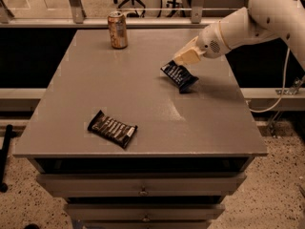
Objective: Pick rxbar blueberry
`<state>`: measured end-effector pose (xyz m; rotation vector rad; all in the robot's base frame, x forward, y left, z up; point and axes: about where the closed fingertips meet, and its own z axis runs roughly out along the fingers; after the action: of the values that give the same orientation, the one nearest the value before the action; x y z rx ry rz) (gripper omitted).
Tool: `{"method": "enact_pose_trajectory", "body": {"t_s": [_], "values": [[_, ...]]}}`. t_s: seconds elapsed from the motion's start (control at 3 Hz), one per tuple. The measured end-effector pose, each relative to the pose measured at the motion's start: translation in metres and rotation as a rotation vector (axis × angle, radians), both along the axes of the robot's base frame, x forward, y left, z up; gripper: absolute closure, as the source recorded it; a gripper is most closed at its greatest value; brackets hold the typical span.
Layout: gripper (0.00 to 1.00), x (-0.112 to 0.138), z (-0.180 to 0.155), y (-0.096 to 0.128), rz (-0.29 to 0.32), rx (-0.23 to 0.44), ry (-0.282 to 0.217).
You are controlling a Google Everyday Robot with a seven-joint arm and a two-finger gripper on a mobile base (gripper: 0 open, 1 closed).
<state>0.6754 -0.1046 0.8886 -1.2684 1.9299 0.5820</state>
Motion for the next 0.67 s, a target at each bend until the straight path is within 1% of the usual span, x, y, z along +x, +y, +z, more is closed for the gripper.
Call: {"method": "enact_pose_trajectory", "body": {"t_s": [0.33, 0.67], "values": [[1.00, -0.003, 0.028, 0.000, 0.025, -0.004, -0.029], [1.00, -0.003, 0.077, -0.018, 0.007, 0.000, -0.108]]}}
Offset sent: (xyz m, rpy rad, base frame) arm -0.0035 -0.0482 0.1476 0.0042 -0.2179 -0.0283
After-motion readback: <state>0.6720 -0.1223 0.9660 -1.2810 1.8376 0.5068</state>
